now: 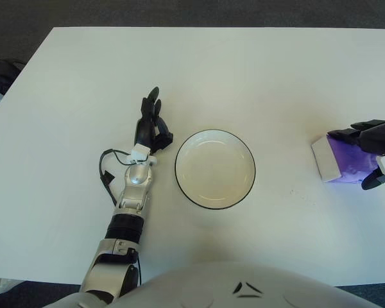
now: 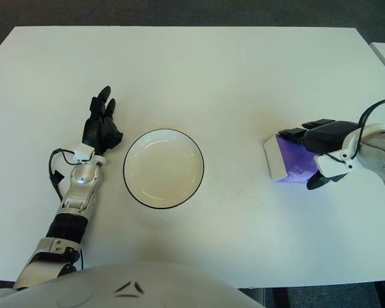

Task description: Put the tissue paper into the plate.

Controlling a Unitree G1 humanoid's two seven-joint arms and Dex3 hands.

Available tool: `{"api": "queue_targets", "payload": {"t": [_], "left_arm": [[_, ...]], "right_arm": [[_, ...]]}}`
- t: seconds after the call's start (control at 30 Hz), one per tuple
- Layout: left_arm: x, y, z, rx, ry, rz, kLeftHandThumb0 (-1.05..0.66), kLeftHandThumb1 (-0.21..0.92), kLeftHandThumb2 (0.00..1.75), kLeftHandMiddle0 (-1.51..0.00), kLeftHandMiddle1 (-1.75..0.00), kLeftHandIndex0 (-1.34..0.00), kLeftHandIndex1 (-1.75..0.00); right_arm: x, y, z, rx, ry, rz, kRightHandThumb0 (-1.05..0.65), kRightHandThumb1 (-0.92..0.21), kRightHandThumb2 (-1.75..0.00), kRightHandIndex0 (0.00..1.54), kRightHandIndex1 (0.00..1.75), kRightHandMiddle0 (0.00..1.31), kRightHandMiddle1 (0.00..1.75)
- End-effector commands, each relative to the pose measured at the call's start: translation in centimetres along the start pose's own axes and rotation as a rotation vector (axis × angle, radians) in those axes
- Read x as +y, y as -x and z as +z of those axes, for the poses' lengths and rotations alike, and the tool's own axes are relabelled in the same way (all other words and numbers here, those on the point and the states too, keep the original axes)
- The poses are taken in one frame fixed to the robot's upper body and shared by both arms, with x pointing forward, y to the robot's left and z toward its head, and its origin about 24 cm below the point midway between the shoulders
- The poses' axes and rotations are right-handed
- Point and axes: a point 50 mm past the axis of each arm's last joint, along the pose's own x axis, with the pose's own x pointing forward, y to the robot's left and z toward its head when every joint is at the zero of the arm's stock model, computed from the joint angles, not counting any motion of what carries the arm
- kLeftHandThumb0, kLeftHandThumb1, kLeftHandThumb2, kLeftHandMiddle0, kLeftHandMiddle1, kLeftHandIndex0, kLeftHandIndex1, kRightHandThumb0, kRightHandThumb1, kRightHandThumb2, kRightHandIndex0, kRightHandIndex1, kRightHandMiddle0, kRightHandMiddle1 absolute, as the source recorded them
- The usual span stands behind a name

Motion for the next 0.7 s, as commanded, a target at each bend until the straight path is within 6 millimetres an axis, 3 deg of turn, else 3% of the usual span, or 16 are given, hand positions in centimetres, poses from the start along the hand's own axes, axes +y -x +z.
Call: {"api": "queue_targets", "payload": {"t": [0.0, 0.27, 0.67], "left_arm": [[0.7, 3.0, -3.5, 0.191, -0.022, 0.006, -0.84, 0.92, 1.14, -0.28, -0.01, 0.0, -0.51], [0.8, 3.0, -3.5, 0.195, -0.018, 0.004, -0.84, 0.92, 1.14, -0.29, -0.01, 0.0, -0.5], [0.8, 3.0, -3.5, 0.189, -0.015, 0.005, -0.83, 0.92, 1.14, -0.29, -0.01, 0.0, -0.51]], "right_arm": [[1.0, -0.6, 0.3, -0.02, -0.018, 0.04, -1.05, -0.92, -0.18, 0.0, 0.0, 0.0, 0.0], [2.0, -1.5, 0.7, -0.053, -0.044, 0.034, -1.05, -0.92, -0.19, 0.0, 0.0, 0.0, 0.0], [4.4, -4.8, 1.3, -0.078, -0.046, -0.019, -1.05, -0.92, -0.24, 0.0, 0.0, 0.0, 0.0]]}}
